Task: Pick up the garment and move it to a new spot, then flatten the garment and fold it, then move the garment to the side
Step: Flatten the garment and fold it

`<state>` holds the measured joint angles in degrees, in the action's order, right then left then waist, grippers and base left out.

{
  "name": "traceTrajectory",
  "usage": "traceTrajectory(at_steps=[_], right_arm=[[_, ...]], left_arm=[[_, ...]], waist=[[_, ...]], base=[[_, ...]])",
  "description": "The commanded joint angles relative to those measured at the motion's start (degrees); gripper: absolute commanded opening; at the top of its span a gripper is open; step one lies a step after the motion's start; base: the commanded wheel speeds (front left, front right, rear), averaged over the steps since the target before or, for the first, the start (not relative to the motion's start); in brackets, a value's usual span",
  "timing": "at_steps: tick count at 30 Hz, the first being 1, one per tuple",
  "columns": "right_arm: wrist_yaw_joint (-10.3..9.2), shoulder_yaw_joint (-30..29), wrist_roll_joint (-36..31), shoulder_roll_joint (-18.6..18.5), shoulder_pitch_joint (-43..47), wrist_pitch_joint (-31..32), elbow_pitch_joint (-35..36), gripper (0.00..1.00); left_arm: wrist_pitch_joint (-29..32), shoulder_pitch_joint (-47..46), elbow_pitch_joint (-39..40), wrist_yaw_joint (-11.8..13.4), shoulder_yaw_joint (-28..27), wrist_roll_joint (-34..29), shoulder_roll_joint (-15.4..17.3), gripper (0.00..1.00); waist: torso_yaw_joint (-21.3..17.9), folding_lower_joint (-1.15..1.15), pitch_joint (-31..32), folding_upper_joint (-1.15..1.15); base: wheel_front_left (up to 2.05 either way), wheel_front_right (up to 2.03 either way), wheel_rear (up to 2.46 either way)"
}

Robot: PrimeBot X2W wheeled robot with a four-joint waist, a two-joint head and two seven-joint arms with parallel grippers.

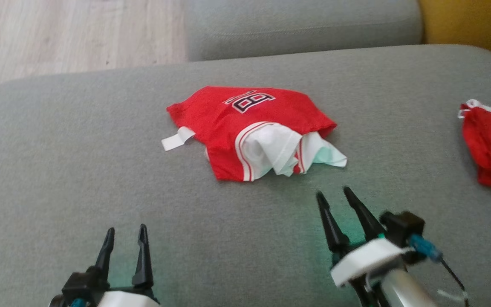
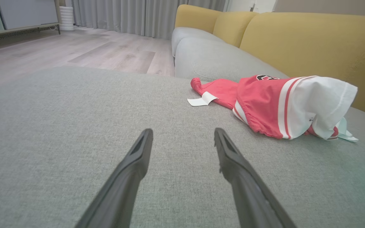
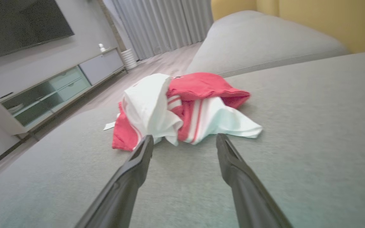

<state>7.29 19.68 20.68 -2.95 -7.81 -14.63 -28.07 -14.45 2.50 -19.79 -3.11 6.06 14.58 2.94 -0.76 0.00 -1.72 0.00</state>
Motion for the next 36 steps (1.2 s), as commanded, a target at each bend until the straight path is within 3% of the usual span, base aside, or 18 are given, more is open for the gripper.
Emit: traceTrajectory(at_steps=[1, 7, 15, 18, 19, 20, 21, 27, 36], right_arm=[[0.20, 1.33, 0.27, 0.07, -4.25, -0.37, 1.90, 1.00], [0.20, 4.01, 3.14, 0.07, -11.18, -0.37, -2.90, 1.00], [0.20, 1.78, 5.61, 0.07, -17.72, -0.37, -9.19, 1.00], [0.20, 2.66, 6.18, 0.07, -18.50, -0.37, -8.06, 1.00], [0.20, 2.81, 6.32, 0.07, -18.54, -0.37, -7.20, 0.46], [0.20, 3.18, 6.44, 0.07, -18.49, -0.37, -6.34, 0.17], [0.20, 3.42, 6.64, 0.07, -18.35, -0.37, -5.62, 0.00], [0.20, 6.25, 8.08, 0.07, -20.16, -0.37, 0.91, 0.00], [0.20, 16.62, 16.54, 0.07, -36.08, -0.37, 10.94, 0.00]], left_arm=[[-0.54, -2.82, 1.69, -0.20, -1.20, 0.19, -0.04, 1.00], [-0.54, -4.29, 1.18, 0.01, 1.66, 1.85, -0.05, 1.00], [-0.54, -5.62, 0.78, 0.84, 3.23, 2.64, -0.05, 1.00], [-0.54, -5.94, 0.97, 0.95, 3.31, 2.90, -0.06, 1.00], [-0.54, -5.99, 1.09, 1.04, 3.35, 3.03, -0.06, 1.00], [-0.54, -6.03, 1.25, 1.16, 3.40, 3.24, -0.06, 1.00], [-0.54, -6.05, 1.32, 1.25, 3.50, 3.37, -0.06, 1.00], [-0.54, -6.32, 0.92, 1.41, 4.83, 3.80, -0.06, 1.00], [-0.54, -5.93, -0.58, 0.82, 8.74, 5.10, -0.06, 1.00]], waist=[[0.85, 0.00, -0.77, 0.00], [4.78, 0.00, -3.21, 0.00], [9.46, 0.00, -6.56, 0.00], [9.95, 0.00, -7.20, 0.00], [10.00, 0.00, -7.30, 0.00], [10.04, 0.00, -7.40, 0.00], [10.02, 0.00, -7.47, 0.00], [9.28, 0.00, -7.03, 0.00], [11.36, 0.00, -4.12, 0.00]], base=[[0.00, 0.00, 0.00], [0.00, 0.00, 0.00], [0.00, 0.00, 0.00], [0.00, 0.00, 0.00], [0.00, 0.00, 0.00], [0.00, 0.00, 0.00], [0.00, 0.00, 0.00], [0.00, 0.00, 0.00], [0.00, 0.00, 0.00]])
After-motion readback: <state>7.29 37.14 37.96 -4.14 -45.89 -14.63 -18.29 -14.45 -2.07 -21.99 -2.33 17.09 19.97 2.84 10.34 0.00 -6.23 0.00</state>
